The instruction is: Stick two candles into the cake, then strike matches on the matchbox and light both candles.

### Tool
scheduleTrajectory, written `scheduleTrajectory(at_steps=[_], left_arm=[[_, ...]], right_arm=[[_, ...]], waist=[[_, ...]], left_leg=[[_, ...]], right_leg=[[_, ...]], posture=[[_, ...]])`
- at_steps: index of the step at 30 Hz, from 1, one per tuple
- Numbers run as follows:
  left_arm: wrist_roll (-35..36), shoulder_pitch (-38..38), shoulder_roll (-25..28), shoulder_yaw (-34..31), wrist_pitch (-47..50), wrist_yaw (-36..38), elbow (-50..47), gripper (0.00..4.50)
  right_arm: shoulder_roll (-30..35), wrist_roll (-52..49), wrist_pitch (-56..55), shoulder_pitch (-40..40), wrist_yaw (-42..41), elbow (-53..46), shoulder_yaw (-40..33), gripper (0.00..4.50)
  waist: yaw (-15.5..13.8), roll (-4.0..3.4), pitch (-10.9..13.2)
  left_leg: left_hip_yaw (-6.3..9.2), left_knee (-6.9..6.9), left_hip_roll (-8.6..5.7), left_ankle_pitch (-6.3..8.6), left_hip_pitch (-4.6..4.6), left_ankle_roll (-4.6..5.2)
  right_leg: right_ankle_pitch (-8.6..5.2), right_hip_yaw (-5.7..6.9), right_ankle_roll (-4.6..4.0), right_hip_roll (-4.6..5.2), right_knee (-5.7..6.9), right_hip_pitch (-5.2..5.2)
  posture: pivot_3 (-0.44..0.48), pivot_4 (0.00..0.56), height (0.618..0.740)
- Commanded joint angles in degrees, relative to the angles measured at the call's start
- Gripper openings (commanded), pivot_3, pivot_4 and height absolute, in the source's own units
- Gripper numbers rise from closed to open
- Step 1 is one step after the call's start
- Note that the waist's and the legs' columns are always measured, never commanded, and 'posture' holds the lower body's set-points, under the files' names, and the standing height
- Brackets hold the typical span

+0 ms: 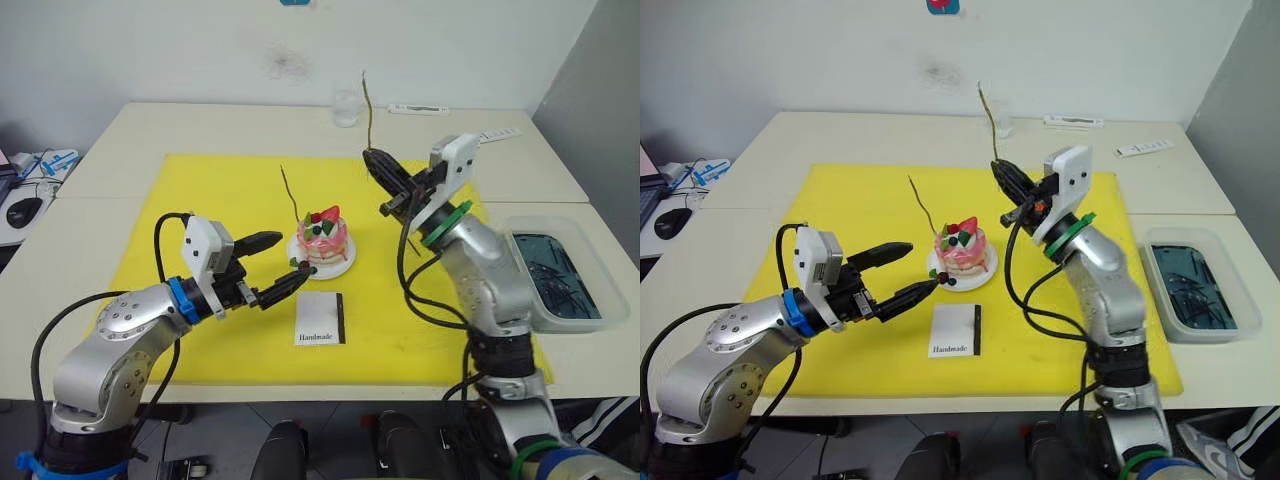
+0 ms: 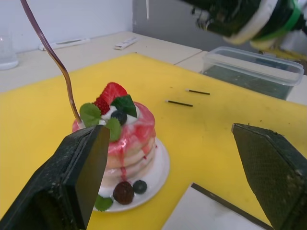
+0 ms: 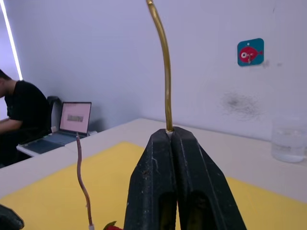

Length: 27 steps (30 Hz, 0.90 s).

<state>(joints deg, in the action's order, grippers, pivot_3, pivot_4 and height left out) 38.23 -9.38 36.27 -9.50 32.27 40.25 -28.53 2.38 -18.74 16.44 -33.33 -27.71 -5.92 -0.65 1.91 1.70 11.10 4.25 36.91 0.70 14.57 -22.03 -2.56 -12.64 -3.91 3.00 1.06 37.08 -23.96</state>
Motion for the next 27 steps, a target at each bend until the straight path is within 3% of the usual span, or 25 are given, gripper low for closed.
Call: scheduleTrajectory(at_steps=[1, 9, 27], left_arm=[[1.15, -1.05, 0.45, -1.34, 0.19, -0.12, -0.79, 4.50], [1.52, -2.21, 1.16, -0.99, 1.81, -0.33, -0.96, 4.50], [0.90, -0.14, 2.65, -0.98, 1.84, 0.98, -1.25, 4.50]], right_arm=[[-1.29, 0.96, -6.35, 0.40, 0.04, 1.66, 0.94, 0.02], [-3.03, 2.34, -13.04, 4.17, -0.56, 5.28, 3.92, 0.02], [-4.28, 2.75, -15.88, 6.60, 0.35, 7.84, 6.85, 0.02]], waist=[[0.10, -0.01, 0.01], [0.27, -0.02, 0.01], [0.48, -0.03, 0.02]], left_leg=[[0.00, 0.00, 0.00, 0.00, 0.01, 0.00], [0.02, 0.02, 0.05, -0.01, 0.05, 0.00], [0.02, 0.00, 0.06, -0.01, 0.04, 0.00]], right_leg=[[0.00, 0.00, 0.00, -0.01, 0.03, -0.01], [-0.05, 0.00, 0.10, -0.08, 0.11, -0.04], [-0.07, -0.01, 0.08, -0.09, 0.10, -0.05]], posture=[[0.000, 0.150, 0.740], [0.000, 0.150, 0.740], [0.000, 0.150, 0.740]])
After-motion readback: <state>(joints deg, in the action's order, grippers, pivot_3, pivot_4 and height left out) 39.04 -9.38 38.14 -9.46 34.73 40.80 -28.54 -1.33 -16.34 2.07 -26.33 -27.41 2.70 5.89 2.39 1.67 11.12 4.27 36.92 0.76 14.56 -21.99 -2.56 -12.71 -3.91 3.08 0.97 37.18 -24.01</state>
